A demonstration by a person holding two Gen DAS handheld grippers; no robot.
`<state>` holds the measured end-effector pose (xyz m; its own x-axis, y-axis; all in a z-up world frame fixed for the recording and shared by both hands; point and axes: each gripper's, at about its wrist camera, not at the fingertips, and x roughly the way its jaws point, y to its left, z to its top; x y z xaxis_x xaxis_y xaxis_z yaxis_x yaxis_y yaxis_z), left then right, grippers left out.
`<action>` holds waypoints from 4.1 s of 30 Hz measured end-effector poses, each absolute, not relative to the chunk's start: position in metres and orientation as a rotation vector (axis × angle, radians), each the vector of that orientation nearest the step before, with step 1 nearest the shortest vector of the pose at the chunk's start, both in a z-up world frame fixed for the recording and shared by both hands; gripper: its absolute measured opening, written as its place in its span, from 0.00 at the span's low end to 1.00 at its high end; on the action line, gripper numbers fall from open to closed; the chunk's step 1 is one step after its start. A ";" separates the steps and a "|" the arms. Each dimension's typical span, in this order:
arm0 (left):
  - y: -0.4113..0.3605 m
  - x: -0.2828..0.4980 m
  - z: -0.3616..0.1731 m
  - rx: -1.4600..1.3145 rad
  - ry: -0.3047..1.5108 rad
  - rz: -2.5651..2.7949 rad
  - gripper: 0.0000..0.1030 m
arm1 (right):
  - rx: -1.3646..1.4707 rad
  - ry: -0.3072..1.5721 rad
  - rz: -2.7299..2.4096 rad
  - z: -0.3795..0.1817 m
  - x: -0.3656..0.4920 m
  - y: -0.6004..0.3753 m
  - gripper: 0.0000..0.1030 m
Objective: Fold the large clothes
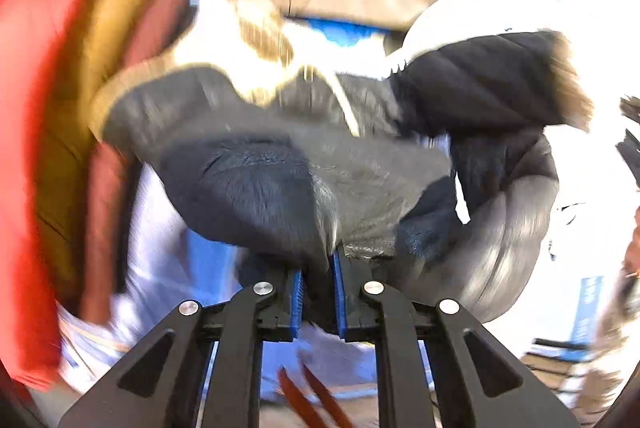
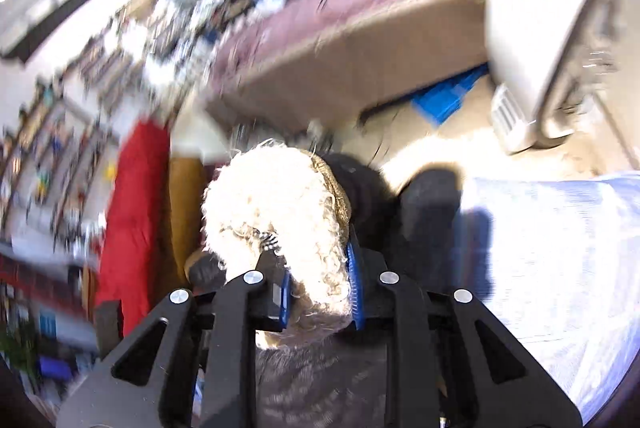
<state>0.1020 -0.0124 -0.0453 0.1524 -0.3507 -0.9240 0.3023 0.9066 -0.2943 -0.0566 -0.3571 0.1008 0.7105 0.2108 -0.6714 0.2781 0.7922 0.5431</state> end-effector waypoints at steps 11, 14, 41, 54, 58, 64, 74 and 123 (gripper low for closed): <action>-0.019 0.080 0.017 0.157 1.176 -0.618 0.07 | 0.769 0.210 -0.355 0.329 -0.381 -0.459 0.17; -0.060 0.104 0.034 0.195 1.096 -0.671 0.07 | 0.704 0.171 -0.447 0.358 -0.414 -0.466 0.17; 0.028 0.039 -0.138 0.409 1.271 -0.364 0.89 | 0.852 1.320 -0.513 -0.200 -0.293 -0.313 0.84; 0.019 0.029 -0.143 0.417 1.269 -0.376 0.91 | 1.387 1.165 -0.515 -0.214 -0.344 -0.294 0.30; 0.016 0.025 -0.128 0.440 1.212 -0.381 0.91 | 1.254 1.083 -0.164 -0.138 -0.262 -0.271 0.01; 0.049 0.020 -0.110 0.383 1.187 -0.304 0.91 | 0.836 0.947 0.293 0.010 -0.103 -0.210 0.01; 0.106 -0.013 -0.118 0.421 1.174 -0.084 0.94 | 0.628 1.267 -0.100 -0.092 -0.057 -0.209 0.95; 0.037 0.032 -0.167 0.459 1.177 -0.390 0.94 | 0.452 1.135 0.142 -0.083 0.048 -0.152 0.80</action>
